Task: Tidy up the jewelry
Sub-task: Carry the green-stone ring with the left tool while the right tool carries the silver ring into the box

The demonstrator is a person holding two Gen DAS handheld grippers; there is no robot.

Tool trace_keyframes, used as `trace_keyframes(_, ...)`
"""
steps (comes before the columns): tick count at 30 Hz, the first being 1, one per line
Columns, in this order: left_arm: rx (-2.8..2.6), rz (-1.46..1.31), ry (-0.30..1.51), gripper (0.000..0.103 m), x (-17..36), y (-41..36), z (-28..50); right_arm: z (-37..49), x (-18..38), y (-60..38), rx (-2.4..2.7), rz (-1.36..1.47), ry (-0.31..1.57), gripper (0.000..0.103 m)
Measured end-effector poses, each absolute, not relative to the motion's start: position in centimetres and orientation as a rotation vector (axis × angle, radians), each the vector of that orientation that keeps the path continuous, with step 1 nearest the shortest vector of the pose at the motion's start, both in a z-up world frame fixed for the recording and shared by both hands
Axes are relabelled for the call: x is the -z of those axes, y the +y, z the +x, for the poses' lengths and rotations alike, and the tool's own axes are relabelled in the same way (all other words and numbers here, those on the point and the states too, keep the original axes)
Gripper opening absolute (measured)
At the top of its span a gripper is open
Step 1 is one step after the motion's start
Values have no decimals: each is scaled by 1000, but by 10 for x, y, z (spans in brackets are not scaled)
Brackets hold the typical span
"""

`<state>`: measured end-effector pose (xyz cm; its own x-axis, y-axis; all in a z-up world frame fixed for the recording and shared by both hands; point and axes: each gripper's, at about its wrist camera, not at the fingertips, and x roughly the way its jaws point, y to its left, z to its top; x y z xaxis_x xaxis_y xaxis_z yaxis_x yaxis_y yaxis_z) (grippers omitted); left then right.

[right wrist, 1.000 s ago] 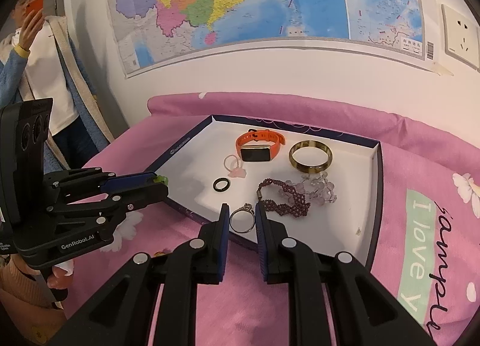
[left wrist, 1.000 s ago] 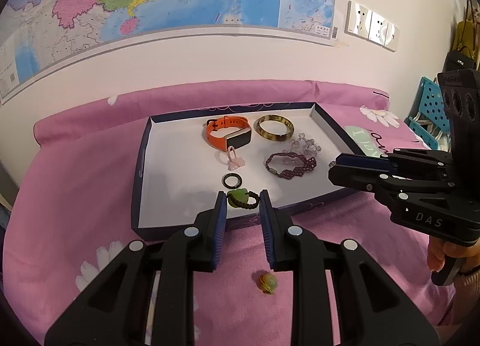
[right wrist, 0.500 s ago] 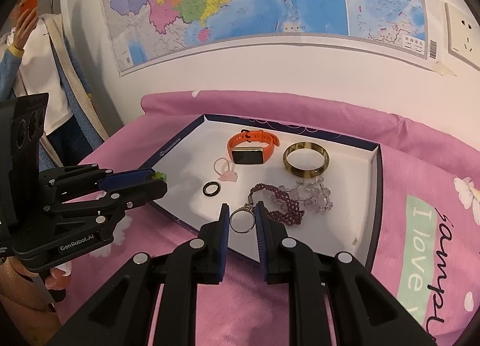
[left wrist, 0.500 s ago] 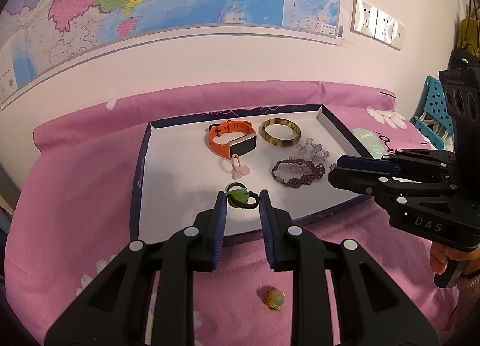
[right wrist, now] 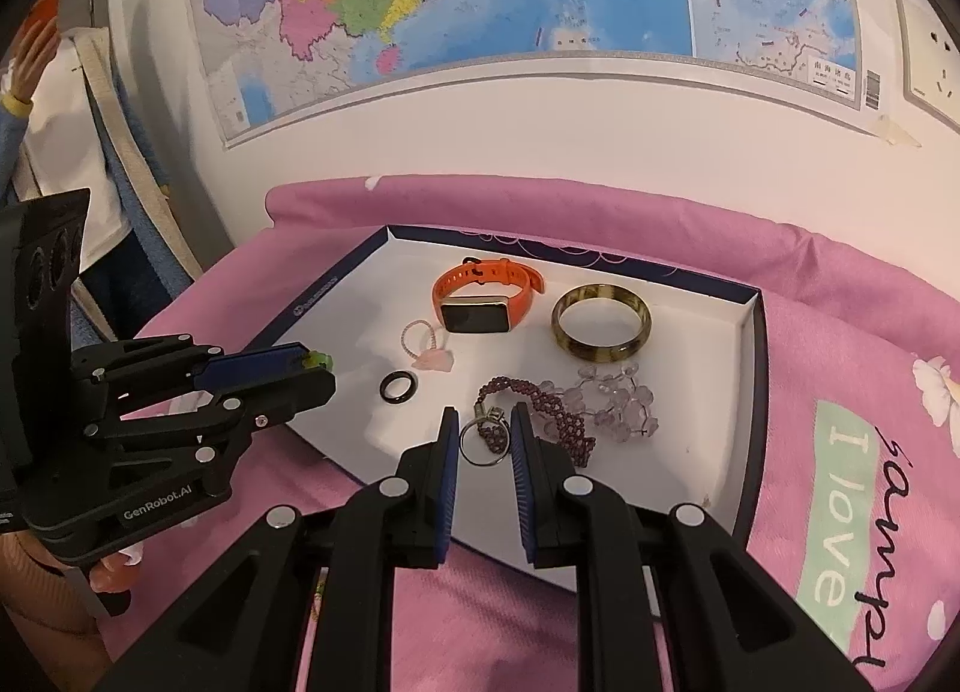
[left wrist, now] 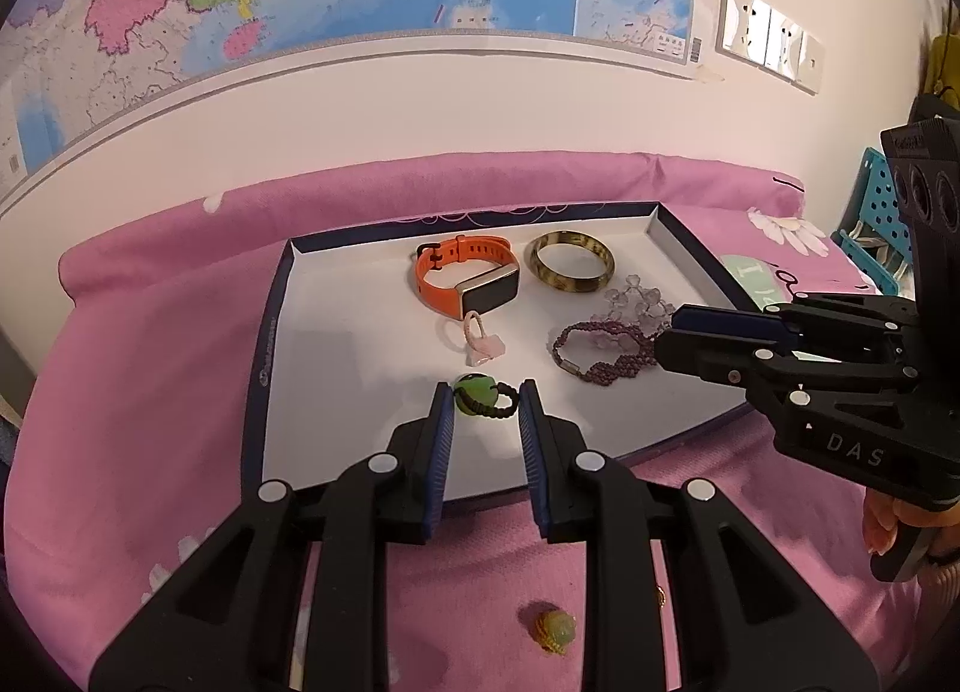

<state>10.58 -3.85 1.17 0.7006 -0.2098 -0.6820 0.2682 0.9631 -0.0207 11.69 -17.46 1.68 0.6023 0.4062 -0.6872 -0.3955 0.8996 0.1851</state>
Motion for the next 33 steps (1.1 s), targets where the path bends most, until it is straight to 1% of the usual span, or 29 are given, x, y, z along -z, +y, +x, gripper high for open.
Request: trace_keyframes(33, 220, 59, 834, 23, 18, -40, 137, 141, 5, -174, -436, 2, 865, 15)
